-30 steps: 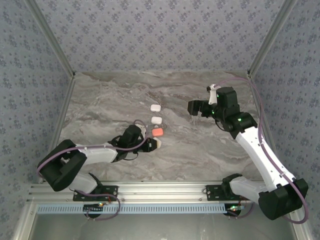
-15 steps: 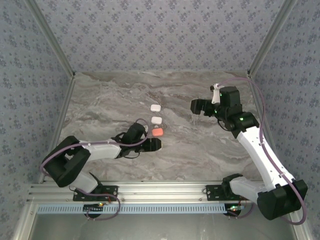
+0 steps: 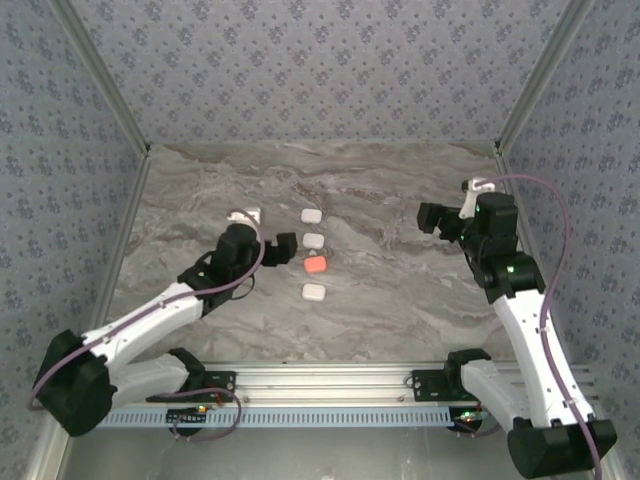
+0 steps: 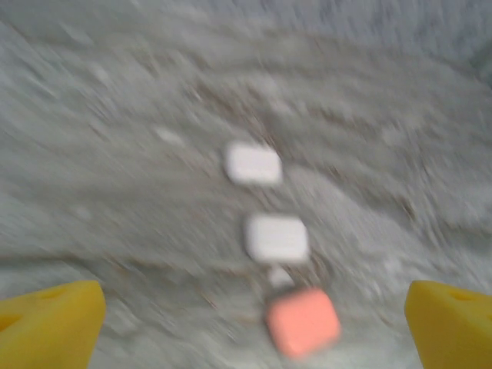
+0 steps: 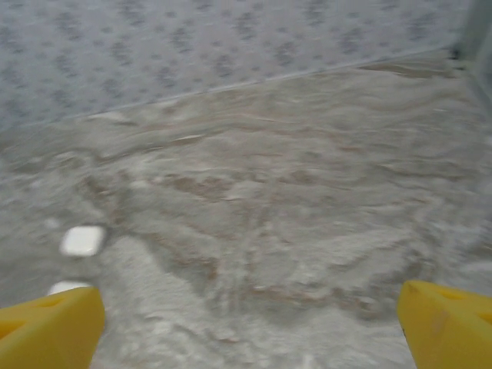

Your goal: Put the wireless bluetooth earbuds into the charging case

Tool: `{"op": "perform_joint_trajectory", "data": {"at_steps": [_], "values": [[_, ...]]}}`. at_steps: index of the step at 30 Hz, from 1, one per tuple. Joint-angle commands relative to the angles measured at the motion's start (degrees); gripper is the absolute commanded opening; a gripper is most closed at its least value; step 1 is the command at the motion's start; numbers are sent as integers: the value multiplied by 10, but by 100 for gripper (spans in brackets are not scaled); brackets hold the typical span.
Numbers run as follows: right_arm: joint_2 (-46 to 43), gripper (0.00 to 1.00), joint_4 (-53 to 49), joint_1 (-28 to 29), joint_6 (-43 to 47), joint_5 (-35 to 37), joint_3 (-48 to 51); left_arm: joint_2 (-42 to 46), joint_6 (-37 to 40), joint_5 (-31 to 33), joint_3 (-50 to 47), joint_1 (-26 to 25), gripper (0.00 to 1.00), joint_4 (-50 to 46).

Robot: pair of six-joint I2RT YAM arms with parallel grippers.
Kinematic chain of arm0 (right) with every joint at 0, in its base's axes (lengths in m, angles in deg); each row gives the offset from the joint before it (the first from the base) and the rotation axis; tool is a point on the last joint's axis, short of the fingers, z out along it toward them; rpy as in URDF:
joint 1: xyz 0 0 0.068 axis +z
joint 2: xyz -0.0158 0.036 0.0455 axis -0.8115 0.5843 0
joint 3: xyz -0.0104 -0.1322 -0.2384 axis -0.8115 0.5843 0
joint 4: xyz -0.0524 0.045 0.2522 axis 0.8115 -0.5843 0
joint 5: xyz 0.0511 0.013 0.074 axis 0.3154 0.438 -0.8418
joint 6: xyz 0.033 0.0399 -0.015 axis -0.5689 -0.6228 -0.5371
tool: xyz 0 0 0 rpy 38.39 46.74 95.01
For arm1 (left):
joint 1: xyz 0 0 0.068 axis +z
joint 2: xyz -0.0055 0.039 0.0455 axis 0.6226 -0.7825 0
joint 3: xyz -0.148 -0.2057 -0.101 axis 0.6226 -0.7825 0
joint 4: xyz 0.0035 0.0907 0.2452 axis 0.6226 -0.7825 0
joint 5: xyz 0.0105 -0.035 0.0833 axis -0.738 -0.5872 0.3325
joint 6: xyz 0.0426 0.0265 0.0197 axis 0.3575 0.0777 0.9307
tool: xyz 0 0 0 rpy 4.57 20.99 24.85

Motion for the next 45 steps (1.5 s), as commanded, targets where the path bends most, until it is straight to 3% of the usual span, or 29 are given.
{"op": "perform_joint_trajectory", "data": {"at_steps": [1,5,8,11,24,31,33,38,43,45], "values": [[-26,100,65,-23,-20,110,62,58,114,129,-30,11,99,59],[-40,100,169,-40,40,124,168,107,177,167,-100,66,99,183],[-11,100,238,-52,36,149,226,108,149,130,-106,151,99,148],[36,100,354,-62,45,150,290,94,153,116,-126,198,99,158],[270,100,754,-75,133,59,369,-60,281,42,-168,244,99,320],[386,100,776,-88,121,40,328,-129,290,-10,-198,287,99,412],[381,100,728,-84,136,20,308,-142,304,-27,-196,293,99,429],[384,100,737,-82,138,22,309,-213,317,-67,-190,321,99,500],[384,100,736,-80,140,25,309,-279,257,-106,-191,381,99,568],[384,100,733,-78,143,21,307,-266,248,-109,-155,386,99,467]]}}
